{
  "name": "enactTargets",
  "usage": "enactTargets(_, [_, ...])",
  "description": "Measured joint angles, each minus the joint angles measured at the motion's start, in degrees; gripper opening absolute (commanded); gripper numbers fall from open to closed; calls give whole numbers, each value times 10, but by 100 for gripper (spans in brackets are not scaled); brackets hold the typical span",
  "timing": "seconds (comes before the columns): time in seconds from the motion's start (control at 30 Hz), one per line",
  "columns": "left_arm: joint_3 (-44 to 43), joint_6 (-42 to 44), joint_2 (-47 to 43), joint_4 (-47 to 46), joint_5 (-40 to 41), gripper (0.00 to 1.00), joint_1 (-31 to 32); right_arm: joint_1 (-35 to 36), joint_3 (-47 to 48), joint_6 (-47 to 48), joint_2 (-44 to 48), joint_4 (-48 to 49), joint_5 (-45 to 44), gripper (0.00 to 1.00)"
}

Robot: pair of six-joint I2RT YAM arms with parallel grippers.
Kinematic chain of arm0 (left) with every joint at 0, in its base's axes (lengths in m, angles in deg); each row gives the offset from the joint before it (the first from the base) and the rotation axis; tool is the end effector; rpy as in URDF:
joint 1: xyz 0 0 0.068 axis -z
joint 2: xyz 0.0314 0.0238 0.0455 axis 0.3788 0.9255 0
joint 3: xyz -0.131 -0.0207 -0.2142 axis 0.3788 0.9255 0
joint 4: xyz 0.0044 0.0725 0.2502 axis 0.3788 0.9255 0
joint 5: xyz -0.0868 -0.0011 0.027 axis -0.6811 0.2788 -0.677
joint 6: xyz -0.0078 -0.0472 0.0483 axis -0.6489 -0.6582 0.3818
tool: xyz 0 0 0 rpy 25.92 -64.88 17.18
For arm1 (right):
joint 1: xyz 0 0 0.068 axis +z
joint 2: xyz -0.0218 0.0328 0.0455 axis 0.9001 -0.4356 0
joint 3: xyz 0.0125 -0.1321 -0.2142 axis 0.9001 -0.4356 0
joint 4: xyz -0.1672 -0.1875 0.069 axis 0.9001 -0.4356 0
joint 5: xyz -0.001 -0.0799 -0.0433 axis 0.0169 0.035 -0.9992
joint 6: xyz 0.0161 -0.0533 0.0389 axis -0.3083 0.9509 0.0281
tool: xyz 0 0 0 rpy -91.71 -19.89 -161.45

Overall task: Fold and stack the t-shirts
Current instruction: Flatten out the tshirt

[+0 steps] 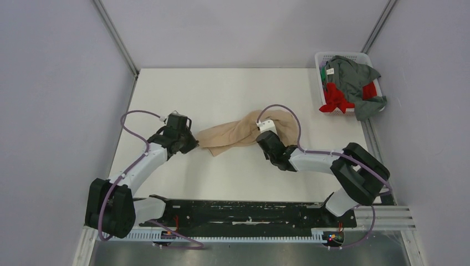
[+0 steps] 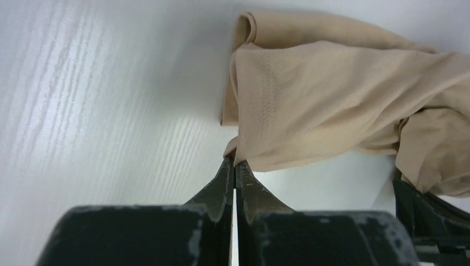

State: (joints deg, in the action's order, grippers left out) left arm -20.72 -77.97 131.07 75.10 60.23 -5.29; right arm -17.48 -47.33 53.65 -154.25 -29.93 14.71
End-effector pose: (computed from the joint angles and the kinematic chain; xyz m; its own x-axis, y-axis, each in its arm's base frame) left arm 0.2428 -0.0726 0.1722 -0.7246 -0.5389 -0.4296 -0.3643 0.8286 -0.4251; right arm 0.2304 0.2059 0.1105 -0.6101 -0.3194 -0.7251 -0.2709 0.9441 -0.1879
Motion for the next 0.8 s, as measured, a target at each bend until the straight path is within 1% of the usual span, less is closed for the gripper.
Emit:
enactTargets(0.03, [-7,0,0,8,13,2,0,0,-12,4,16,0,-2,1])
enactTargets(0.07, [-15,0,1,15,26,2,0,0,-22,9,32,-1,-3,0])
enactTargets(0.33, [-102,6,15,39,101,2,0,-7,-97,39,240,2,-28,0])
enactTargets(0.5, [-148,8,-8,53,121,2,0,-54,-100,72,344,5,-54,0])
enactTargets(0.57, [-171,8,-28,62,129,2,0,-77,-87,91,368,5,-64,0])
enactTargets(0.63, [-202,8,-59,62,136,2,0,-93,-53,122,386,5,-73,0])
enactTargets(0.8, [-296,26,-144,59,158,2,0,-93,66,200,431,8,-63,0])
